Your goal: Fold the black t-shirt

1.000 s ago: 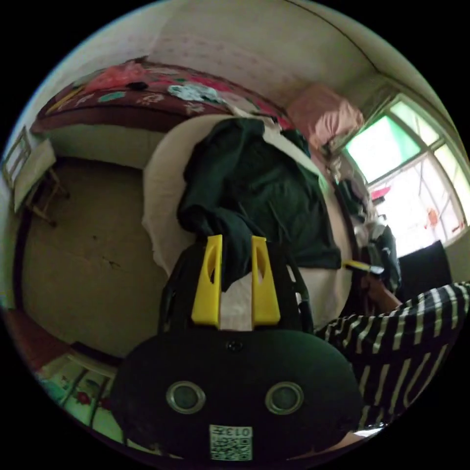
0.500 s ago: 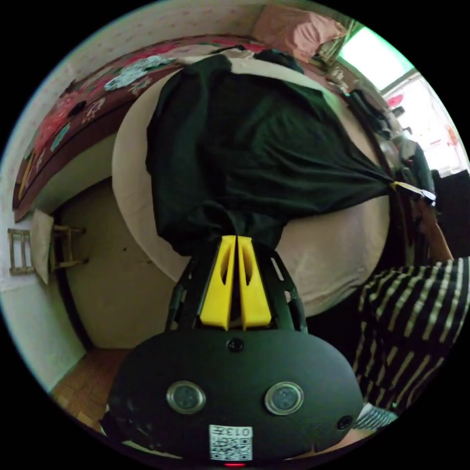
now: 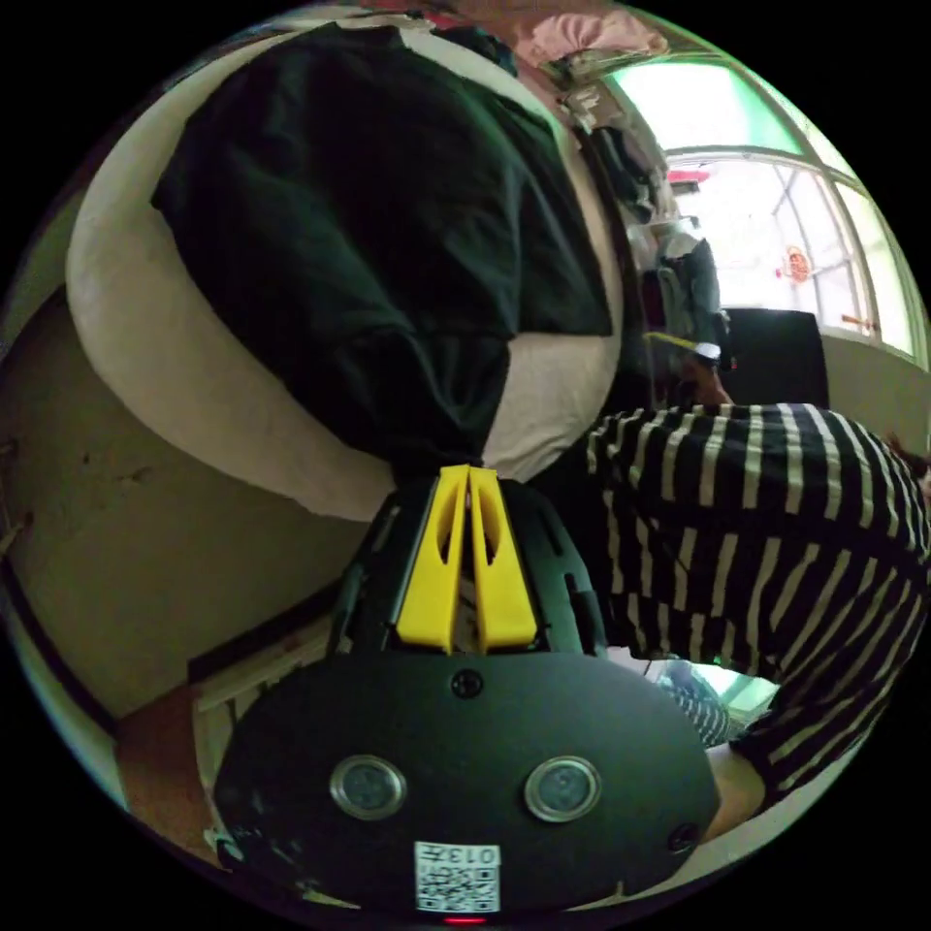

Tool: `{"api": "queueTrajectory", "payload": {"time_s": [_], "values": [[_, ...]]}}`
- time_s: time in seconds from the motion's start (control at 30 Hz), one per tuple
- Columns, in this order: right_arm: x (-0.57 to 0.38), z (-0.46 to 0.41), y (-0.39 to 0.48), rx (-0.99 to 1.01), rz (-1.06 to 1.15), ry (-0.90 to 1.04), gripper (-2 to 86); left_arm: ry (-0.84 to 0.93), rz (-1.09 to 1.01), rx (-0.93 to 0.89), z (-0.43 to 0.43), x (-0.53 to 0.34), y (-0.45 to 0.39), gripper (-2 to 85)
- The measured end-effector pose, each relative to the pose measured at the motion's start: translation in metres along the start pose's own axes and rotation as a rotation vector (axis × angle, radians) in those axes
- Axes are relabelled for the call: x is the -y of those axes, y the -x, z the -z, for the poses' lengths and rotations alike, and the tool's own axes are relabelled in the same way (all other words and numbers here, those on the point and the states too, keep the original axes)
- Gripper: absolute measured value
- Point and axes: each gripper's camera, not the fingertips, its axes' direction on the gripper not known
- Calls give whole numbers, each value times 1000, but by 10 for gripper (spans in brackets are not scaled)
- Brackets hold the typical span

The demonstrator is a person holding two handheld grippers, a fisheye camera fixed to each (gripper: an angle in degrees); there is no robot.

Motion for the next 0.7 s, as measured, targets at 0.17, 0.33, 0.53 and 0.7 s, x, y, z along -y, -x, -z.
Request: {"api": "queueTrajectory", "payload": {"time_s": [0.17,0.33,0.53,0.7], "values": [[13,8,-1,185,-60,-166,63,-423,128,105,50,-21,2,70],[30,-9,23,297,67,-184,82,-155,-148,421,-11,32,-75,92],[42,-42,33,283,97,-78,30,-2,-204,671,-83,54,-104,70],[82,0,25,261,151,-202,12,95,-206,668,-61,77,-102,23]]}}
